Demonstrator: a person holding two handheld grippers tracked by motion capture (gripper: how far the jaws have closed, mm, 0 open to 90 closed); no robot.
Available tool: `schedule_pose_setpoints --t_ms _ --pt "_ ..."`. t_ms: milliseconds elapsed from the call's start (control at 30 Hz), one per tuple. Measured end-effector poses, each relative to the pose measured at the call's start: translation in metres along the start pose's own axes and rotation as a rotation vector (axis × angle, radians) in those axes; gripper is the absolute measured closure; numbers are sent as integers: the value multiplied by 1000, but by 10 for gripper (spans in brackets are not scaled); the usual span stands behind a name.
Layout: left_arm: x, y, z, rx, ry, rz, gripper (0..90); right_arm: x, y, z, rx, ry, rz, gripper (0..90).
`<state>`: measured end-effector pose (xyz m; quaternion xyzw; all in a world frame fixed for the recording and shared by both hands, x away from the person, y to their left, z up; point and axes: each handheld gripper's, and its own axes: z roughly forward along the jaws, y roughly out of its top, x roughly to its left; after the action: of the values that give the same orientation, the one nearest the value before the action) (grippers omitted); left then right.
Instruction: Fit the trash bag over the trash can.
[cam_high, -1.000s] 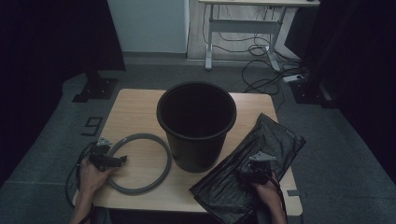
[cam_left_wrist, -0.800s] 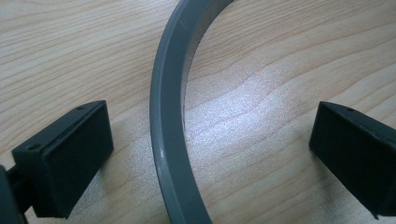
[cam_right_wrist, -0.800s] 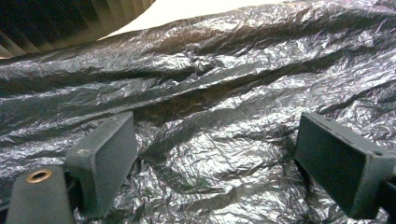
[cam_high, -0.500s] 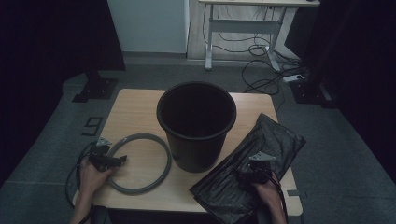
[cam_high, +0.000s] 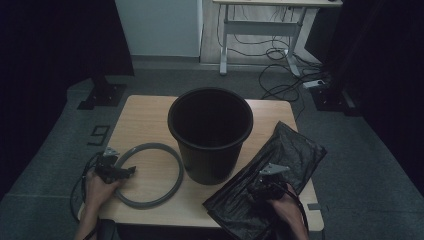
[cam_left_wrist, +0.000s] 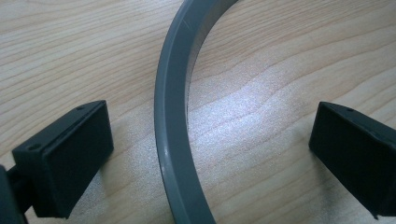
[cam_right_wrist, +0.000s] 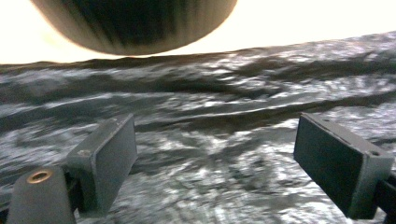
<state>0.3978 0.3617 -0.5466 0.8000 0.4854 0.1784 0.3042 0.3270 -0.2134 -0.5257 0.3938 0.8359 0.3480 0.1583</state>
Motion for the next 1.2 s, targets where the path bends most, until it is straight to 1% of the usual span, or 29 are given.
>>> schedule_pose_setpoints --t_ms 233,333,433,500,600,667,767,833,933,1033,1067,1133,1200 --pt "0 0 0 0 0 0 0 16 -5 1 71 68 -36 131" --pt "0 0 0 0 0 0 0 22 -8 3 119 61 -67 121" --pt "0 0 0 0 0 0 0 26 -10 5 159 59 -71 120" --pt "0 0 0 0 0 0 0 27 -11 7 183 62 -82 119" --pt "0 0 0 0 0 0 0 28 -11 6 190 58 -83 121" --pt "0 0 0 0 0 0 0 28 -11 6 193 60 -79 125" --pt "0 0 0 0 0 0 0 29 -11 5 196 52 -67 146" --pt "0 0 0 0 0 0 0 28 -11 4 198 44 -59 202" --pt "0 0 0 0 0 0 0 24 -10 0 191 38 -51 343" --pt "0 0 0 0 0 0 0 20 -10 -1 186 32 -42 437" --pt "0 0 0 0 0 1 0 19 -10 -2 188 31 -42 463" --pt "0 0 0 1 -1 1 0 16 -9 -3 192 33 -42 565" --pt "0 0 0 0 -1 1 0 15 -8 -3 196 39 -49 636"
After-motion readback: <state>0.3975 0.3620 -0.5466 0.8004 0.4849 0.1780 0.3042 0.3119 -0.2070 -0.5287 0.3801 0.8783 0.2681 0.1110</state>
